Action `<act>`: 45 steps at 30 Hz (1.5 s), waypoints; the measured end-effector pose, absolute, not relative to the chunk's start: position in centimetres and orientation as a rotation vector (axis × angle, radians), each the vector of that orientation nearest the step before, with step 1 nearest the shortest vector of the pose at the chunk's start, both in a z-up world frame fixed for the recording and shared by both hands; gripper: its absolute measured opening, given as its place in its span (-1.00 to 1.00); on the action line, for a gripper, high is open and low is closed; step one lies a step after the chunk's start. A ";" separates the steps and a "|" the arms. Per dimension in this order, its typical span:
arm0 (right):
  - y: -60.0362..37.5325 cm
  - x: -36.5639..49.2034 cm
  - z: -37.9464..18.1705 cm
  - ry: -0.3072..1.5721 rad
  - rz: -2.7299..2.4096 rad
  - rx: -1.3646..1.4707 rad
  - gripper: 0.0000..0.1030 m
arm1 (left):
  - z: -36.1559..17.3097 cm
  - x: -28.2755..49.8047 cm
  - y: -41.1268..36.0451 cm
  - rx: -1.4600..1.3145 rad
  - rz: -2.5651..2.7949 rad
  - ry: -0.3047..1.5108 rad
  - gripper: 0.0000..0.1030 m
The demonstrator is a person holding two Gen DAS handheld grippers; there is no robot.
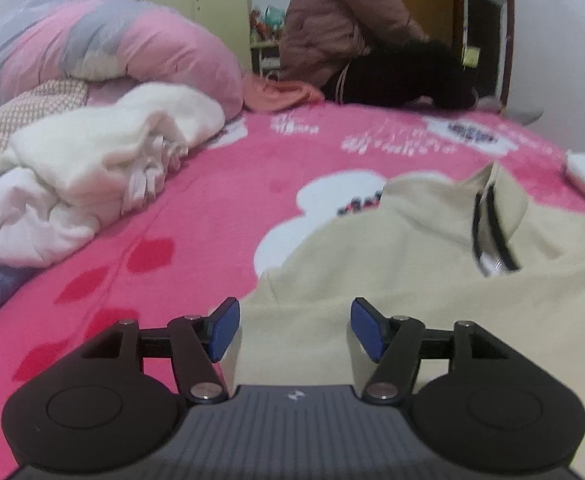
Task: Fold clothes
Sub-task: 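Move the right gripper to the hoodie hem while the left gripper approaches it, then grasp the hoodie hem with the right gripper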
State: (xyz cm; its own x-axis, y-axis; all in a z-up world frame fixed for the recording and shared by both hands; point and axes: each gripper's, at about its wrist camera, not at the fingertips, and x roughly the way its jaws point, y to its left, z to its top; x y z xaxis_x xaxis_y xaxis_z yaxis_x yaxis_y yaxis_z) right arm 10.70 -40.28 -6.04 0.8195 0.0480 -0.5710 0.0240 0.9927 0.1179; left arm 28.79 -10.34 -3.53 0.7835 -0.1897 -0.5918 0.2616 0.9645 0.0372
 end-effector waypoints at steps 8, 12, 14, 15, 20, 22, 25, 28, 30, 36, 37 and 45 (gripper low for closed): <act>-40.7 10.9 -5.3 0.625 0.027 0.152 -0.79 | -1.1 30.5 -9.8 0.058 -0.305 0.603 0.27; -41.7 11.4 -3.3 0.593 0.042 0.202 -0.68 | -0.6 32.4 -9.5 0.016 -0.350 0.632 0.27; -42.2 12.0 -1.8 0.565 0.046 0.205 -0.67 | -0.4 33.6 -9.4 -0.016 -0.369 0.651 0.27; -42.3 12.6 -1.0 0.557 0.051 0.207 -0.65 | -0.3 34.3 -9.5 -0.034 -0.382 0.659 0.27; -43.5 17.7 2.0 0.542 0.087 0.236 -0.57 | -0.8 38.4 -10.8 -0.083 -0.466 0.715 0.31; -43.9 20.5 2.3 0.556 0.098 0.241 -0.53 | -1.5 40.1 -11.5 -0.116 -0.501 0.744 0.31; -44.8 24.9 2.2 0.588 0.110 0.273 -0.45 | -3.1 42.7 -12.7 -0.168 -0.554 0.801 0.31; -45.5 29.2 0.9 0.645 0.143 0.339 -0.37 | -4.9 44.8 -14.0 -0.188 -0.601 0.854 0.31; -45.3 31.6 0.0 0.683 0.154 0.327 -0.29 | -5.9 45.9 -14.6 -0.199 -0.621 0.877 0.31; -44.4 36.6 -2.0 0.731 0.175 0.251 -0.01 | -7.2 48.0 -15.2 -0.243 -0.700 0.869 0.28; -44.4 37.3 -2.3 0.740 0.179 0.248 -0.01 | -7.3 48.2 -15.2 -0.257 -0.712 0.872 0.26; -44.8 39.2 -3.5 0.763 0.191 0.322 -0.19 | -8.1 49.4 -15.3 -0.387 -0.740 0.928 -0.38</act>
State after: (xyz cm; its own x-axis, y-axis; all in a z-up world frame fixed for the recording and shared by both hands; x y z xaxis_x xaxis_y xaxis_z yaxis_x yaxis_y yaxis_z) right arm 39.21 -44.80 -3.50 0.7090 0.2844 -0.6453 -0.0533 0.9341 0.3531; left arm 49.37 -15.31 -8.14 0.3825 -0.7200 -0.5790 0.4051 0.6939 -0.5953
